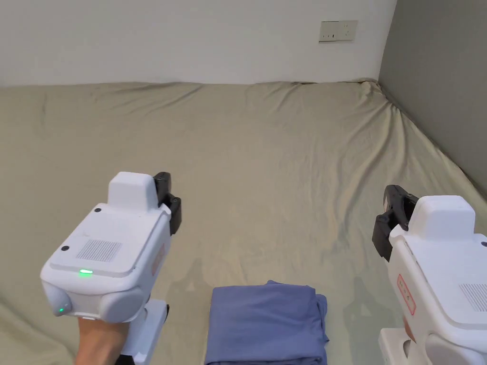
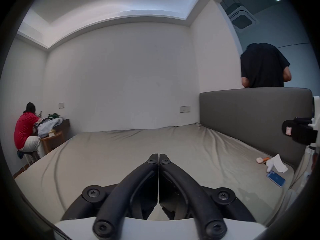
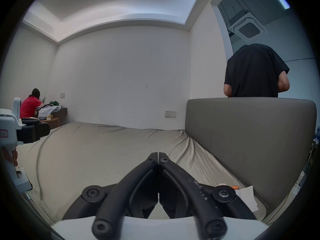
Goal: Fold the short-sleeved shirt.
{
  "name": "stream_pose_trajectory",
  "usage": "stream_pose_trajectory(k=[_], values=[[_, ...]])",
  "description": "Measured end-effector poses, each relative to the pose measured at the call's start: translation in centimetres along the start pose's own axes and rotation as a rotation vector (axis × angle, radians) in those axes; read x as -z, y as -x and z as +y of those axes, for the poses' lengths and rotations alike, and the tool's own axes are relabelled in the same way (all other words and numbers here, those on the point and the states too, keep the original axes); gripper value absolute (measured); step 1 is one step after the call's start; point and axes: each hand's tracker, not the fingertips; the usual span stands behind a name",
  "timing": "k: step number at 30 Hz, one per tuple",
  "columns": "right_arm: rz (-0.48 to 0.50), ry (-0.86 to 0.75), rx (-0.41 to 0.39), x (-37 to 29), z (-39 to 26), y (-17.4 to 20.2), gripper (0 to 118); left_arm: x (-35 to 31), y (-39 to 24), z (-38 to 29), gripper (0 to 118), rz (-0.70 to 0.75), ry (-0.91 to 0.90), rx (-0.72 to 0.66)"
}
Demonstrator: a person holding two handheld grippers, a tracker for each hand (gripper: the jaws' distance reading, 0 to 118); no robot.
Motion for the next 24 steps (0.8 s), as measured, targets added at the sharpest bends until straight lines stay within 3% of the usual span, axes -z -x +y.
stream_pose_trajectory(k=[15, 24], values=[[0.045, 0.018, -0.025, 0.5, -0.6, 1.7, 1, -0.3, 4.8, -1.1, 0, 0.088, 0.027, -0.094], [0.117, 0.29, -0.053, 4.1, -9.9, 4.7, 1, -0.2, 4.9, -1.7, 0, 0.083, 0.045, -0.083]])
